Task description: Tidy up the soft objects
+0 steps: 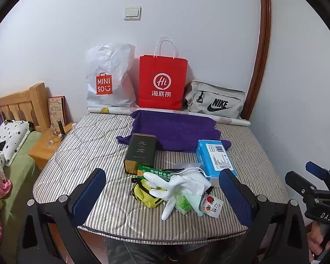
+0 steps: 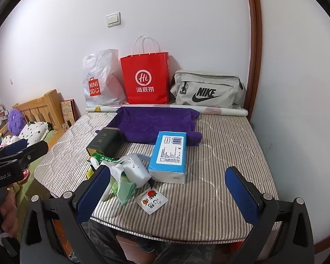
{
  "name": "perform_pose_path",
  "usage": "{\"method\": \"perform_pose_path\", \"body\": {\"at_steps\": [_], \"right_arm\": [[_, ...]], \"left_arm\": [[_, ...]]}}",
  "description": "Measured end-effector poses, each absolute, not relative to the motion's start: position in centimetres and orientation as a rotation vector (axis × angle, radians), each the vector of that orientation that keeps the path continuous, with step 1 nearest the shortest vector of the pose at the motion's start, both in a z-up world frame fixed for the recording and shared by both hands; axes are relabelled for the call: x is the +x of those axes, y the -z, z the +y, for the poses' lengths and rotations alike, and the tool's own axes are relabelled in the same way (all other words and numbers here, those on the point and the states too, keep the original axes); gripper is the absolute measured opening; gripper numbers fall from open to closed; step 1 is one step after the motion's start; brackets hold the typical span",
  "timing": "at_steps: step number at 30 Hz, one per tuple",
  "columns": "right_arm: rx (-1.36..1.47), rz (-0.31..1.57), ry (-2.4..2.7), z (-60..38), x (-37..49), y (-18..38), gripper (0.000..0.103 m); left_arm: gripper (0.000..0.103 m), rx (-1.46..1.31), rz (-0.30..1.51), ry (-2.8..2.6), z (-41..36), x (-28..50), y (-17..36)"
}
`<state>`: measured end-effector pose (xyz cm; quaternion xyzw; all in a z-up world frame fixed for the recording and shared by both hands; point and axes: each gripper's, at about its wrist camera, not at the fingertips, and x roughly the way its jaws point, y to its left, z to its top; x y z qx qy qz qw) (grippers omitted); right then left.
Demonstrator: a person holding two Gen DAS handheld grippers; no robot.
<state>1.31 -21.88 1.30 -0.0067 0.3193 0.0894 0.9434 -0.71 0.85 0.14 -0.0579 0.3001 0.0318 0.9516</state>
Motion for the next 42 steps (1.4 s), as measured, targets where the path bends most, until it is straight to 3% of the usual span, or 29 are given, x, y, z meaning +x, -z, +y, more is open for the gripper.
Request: {"method": "perform_pose_path", "body": {"at_steps": [42], "right_arm": [[-0.022,0.634,-0.2,-21.2,0.1,-2.0,0.102]], "left_arm": [[0.103,-0.118,0.604,-0.074,1.3,-1.7,-0.7]]}}
